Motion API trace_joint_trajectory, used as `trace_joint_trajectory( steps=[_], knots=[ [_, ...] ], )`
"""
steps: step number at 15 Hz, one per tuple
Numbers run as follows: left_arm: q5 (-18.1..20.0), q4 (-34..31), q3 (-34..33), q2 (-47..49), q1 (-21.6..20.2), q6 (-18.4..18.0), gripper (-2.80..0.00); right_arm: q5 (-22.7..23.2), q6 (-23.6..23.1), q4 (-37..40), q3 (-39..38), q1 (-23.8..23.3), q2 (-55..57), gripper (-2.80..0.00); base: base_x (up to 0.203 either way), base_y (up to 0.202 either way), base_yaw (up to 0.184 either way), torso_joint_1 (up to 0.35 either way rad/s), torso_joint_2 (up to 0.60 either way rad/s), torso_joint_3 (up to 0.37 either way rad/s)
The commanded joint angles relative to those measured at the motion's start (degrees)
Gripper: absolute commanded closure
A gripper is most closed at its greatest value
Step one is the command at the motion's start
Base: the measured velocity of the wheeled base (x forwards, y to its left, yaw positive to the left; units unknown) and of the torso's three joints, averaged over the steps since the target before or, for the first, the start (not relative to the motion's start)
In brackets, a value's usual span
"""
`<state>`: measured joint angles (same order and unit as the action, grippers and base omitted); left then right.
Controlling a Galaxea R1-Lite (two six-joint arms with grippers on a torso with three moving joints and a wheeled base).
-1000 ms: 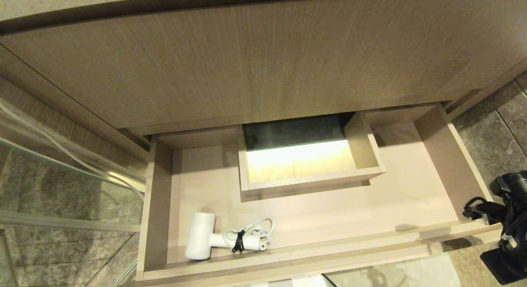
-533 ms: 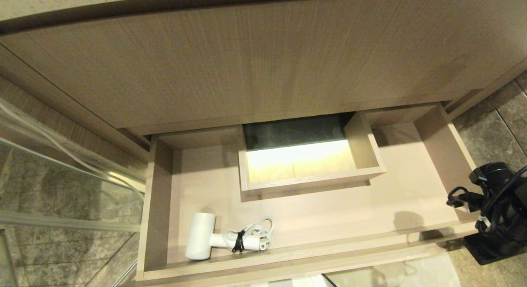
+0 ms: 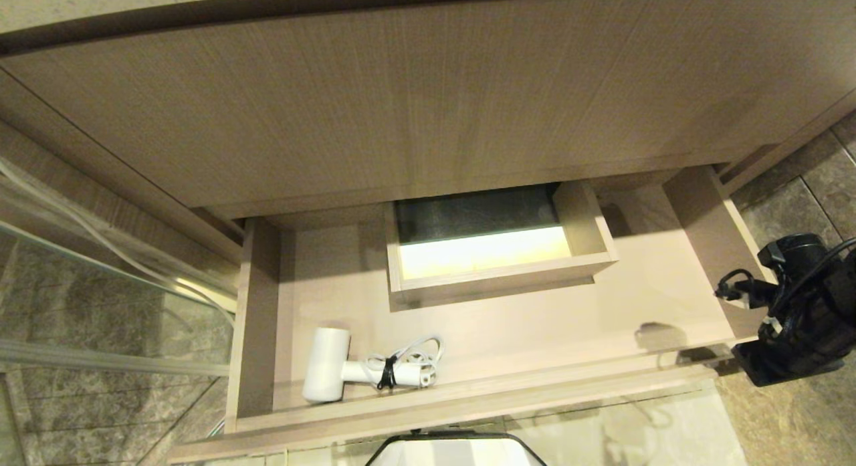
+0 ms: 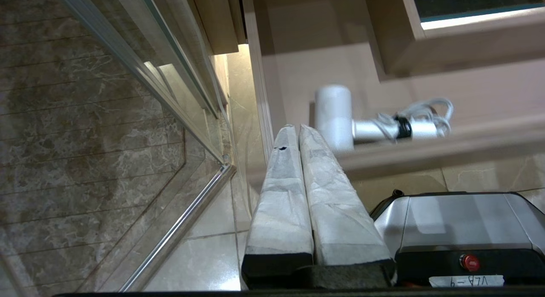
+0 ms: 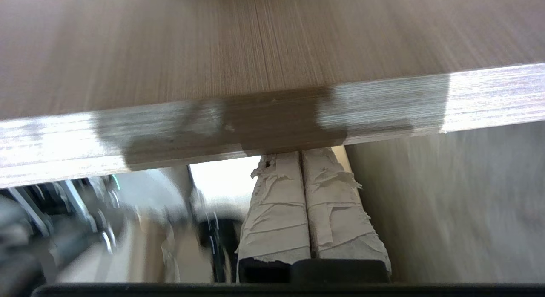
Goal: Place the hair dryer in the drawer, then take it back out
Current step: Close the drawer
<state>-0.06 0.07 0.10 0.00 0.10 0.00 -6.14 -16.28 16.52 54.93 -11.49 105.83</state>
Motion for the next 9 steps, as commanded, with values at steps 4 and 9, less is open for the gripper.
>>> trace_joint_trajectory(
  steps=[4,9],
  knots=[
    [-0.03,0.01,-0.01,0.09,-0.01,0.0,0.0,4.92,0.48,-20.52,5.75,-0.02,-3.77,0.0,0.0,0.0,0.0,0.0,0.0,0.0],
    [-0.03,0.01,-0.01,0.09,-0.01,0.0,0.0,12.2,-2.11,-24.76,3.26,0.68,-10.24,0.0,0.0,0.0,0.0,0.0,0.0,0.0]
  ],
)
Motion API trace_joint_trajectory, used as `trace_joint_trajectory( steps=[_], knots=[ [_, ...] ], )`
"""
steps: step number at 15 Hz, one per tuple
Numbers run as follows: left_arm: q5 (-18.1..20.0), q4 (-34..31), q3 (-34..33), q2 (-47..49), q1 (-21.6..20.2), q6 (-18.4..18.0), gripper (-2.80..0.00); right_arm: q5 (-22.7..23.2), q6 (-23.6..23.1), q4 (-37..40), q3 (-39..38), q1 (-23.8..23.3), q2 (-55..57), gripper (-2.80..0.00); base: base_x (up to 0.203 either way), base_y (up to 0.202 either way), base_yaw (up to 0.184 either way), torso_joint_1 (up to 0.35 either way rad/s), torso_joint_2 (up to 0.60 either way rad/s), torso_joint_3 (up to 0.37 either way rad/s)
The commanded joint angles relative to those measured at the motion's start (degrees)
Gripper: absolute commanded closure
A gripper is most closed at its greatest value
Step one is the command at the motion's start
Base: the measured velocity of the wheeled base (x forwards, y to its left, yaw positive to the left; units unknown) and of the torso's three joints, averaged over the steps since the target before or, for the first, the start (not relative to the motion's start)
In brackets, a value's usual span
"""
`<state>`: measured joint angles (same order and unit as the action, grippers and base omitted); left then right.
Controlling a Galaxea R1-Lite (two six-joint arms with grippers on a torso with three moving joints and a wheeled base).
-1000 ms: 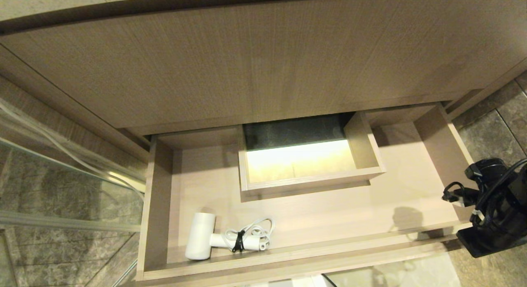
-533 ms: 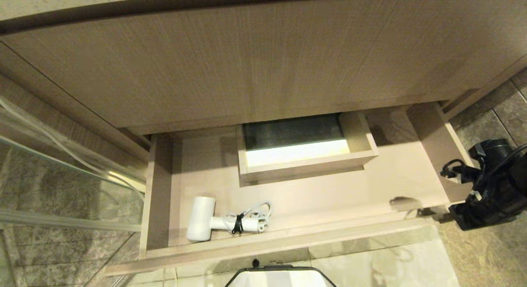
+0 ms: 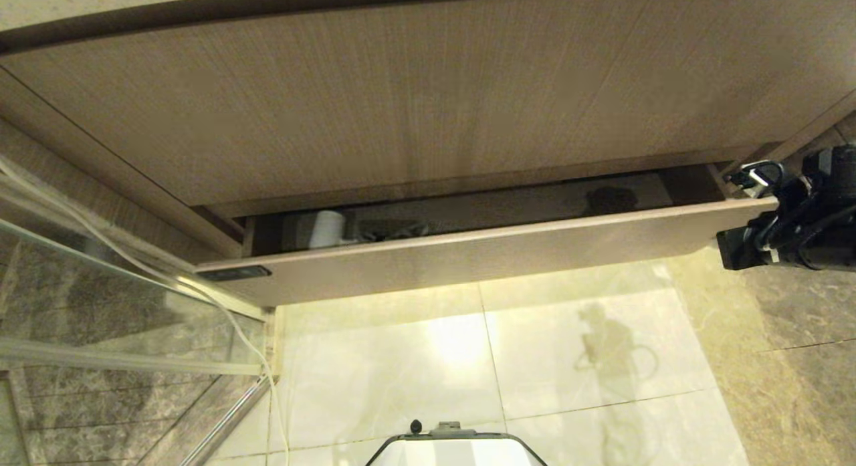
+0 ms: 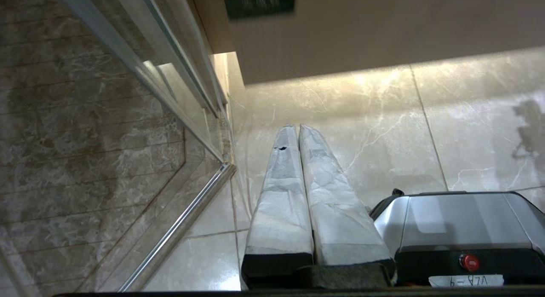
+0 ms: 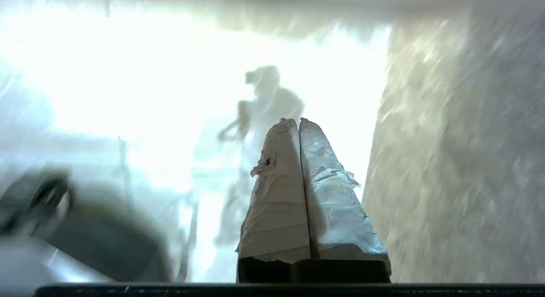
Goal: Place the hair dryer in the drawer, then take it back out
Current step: Close the drawer, then pull open the drawer
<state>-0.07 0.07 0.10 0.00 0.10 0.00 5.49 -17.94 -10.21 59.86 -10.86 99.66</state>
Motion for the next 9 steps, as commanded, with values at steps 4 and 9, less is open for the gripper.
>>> trace_joint_trajectory(
  steps=[4,9],
  knots=[
    [-0.02,0.01,-0.01,0.09,-0.01,0.0,0.0,1.24,-0.16,5.16,-10.4,0.15,-14.21,0.0,0.0,0.0,0.0,0.0,0.0,0.0],
    [-0.02,0.01,-0.01,0.09,-0.01,0.0,0.0,3.24,-0.03,6.12,-22.02,0.31,-27.27,0.0,0.0,0.0,0.0,0.0,0.0,0.0]
  ],
)
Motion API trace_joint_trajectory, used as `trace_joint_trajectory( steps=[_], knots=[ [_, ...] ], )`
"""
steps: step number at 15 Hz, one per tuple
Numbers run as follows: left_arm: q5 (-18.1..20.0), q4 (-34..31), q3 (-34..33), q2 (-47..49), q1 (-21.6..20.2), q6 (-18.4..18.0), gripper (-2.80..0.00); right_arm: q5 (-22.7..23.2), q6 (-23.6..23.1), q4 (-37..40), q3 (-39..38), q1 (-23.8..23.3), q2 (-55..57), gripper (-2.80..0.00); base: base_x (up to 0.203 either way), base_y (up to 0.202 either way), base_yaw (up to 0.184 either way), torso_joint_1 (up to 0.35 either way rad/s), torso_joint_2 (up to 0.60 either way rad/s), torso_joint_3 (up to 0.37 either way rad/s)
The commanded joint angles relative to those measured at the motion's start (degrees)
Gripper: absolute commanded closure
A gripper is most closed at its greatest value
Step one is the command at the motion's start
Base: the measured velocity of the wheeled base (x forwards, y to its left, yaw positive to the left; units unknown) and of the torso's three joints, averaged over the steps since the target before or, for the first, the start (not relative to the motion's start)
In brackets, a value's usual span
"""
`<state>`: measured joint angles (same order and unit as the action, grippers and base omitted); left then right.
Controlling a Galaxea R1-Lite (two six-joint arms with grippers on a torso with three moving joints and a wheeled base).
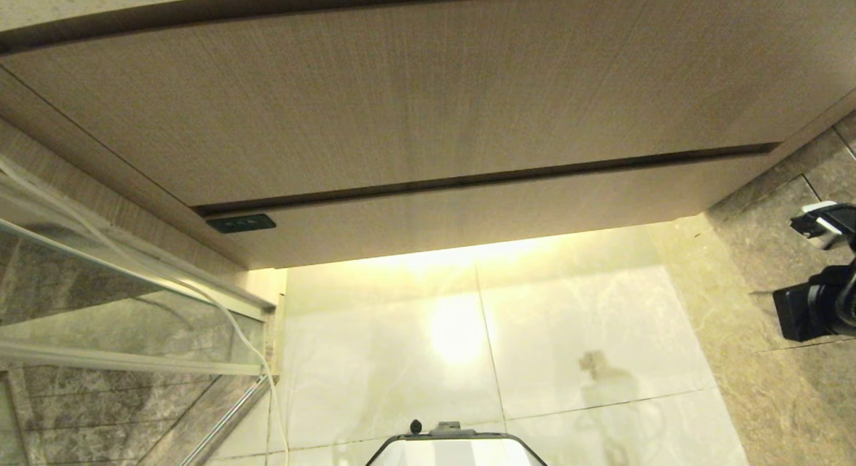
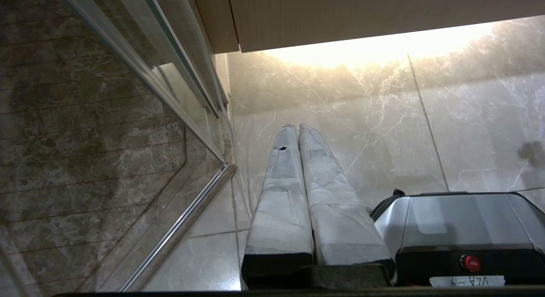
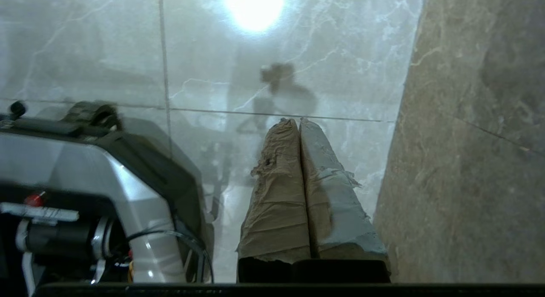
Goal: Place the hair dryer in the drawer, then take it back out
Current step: Pull open the drawer
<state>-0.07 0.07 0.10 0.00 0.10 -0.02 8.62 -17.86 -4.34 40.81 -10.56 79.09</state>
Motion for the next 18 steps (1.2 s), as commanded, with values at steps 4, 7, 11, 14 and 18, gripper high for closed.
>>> trace_joint_trajectory(
  steps=[4,7,11,14,18],
  knots=[
    [-0.01,0.01,-0.01,0.09,-0.01,0.02,0.0,0.0,0.87,5.14,-8.8,0.01,-18.36,0.0,0.0,0.0,0.0,0.0,0.0,0.0],
    [-0.01,0.01,-0.01,0.09,-0.01,0.02,0.0,-0.82,2.0,9.74,-9.86,0.12,-22.56,0.0,0.0,0.0,0.0,0.0,0.0,0.0],
    [-0.01,0.01,-0.01,0.09,-0.01,0.02,0.0,-0.71,4.79,9.97,-12.16,2.89,-25.96,0.0,0.0,0.0,0.0,0.0,0.0,0.0],
    [-0.01,0.01,-0.01,0.09,-0.01,0.02,0.0,-1.9,9.77,9.75,-17.29,5.81,-32.5,0.0,0.0,0.0,0.0,0.0,0.0,0.0],
    [-0.01,0.01,-0.01,0.09,-0.01,0.02,0.0,-3.03,10.52,10.01,-29.42,6.36,-49.55,0.0,0.0,0.0,0.0,0.0,0.0,0.0]
  ],
)
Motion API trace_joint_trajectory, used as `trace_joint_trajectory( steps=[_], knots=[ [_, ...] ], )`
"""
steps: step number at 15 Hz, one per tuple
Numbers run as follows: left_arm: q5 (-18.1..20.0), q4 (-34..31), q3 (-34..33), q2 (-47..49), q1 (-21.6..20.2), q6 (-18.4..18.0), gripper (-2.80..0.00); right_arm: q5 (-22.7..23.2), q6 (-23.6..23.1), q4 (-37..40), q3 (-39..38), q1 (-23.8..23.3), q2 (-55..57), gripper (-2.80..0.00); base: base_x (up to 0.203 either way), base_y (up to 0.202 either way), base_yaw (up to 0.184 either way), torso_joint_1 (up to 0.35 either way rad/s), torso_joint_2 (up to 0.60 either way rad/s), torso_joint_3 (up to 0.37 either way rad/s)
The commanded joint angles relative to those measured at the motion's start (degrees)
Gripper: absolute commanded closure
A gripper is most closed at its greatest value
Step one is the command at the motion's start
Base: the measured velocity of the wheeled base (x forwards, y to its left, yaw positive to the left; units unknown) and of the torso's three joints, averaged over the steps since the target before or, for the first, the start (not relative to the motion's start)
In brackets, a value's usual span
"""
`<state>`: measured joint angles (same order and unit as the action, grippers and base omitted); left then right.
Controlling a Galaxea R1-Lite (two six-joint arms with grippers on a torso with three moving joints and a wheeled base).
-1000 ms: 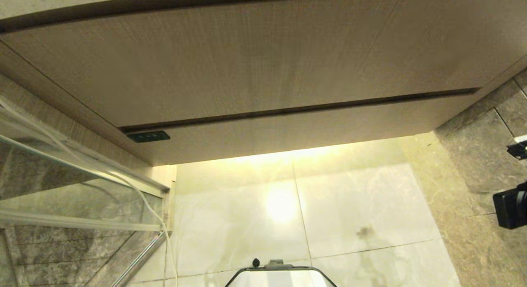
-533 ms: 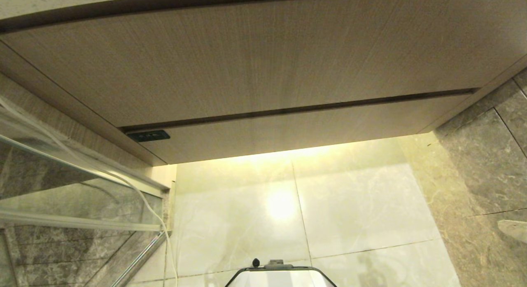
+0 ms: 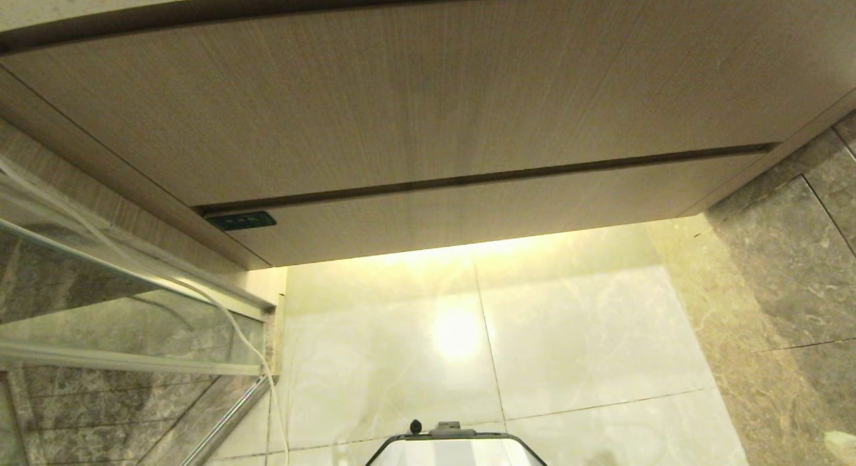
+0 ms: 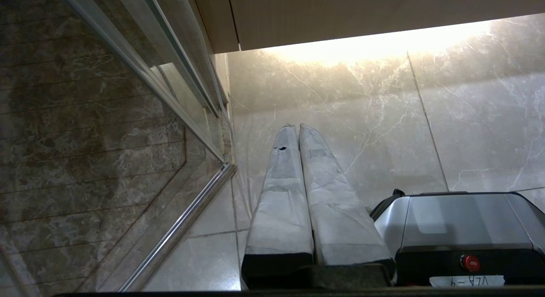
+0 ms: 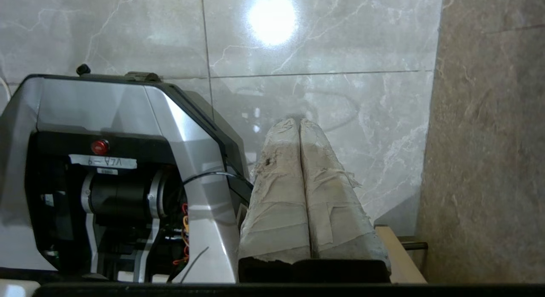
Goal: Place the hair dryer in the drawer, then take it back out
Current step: Pull open the drawer
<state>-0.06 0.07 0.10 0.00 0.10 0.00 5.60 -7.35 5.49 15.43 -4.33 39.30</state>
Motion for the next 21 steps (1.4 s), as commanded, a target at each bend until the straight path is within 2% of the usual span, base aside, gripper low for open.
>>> trace_joint_trajectory(
  steps=[1,3,6,10,21],
  knots=[
    [-0.04,0.01,-0.01,0.09,-0.01,0.0,0.0,-0.14,-0.01,0.57,-6.56,-0.18,-14.43,0.0,0.0,0.0,0.0,0.0,0.0,0.0],
    [-0.03,0.01,-0.01,0.09,-0.01,0.0,0.0,-1.07,0.29,0.73,-9.98,0.09,-21.82,0.0,0.0,0.0,0.0,0.0,0.0,0.0],
    [-0.03,0.01,-0.01,0.09,0.08,0.0,0.0,-5.41,4.8,-2.65,-12.58,2.62,-28.48,0.0,0.0,0.0,0.0,0.0,0.0,0.0],
    [-0.03,0.01,-0.01,0.09,-0.01,0.0,0.0,-5.78,6.89,-5.72,-15.35,3.74,-38.72,0.0,0.0,0.0,0.0,0.0,0.0,0.0],
    [-0.03,0.01,-0.01,0.09,-0.01,0.0,0.0,-5.86,7.79,-5.93,-15.43,3.8,-39.39,0.0,0.0,0.0,0.0,0.0,0.0,0.0]
  ],
)
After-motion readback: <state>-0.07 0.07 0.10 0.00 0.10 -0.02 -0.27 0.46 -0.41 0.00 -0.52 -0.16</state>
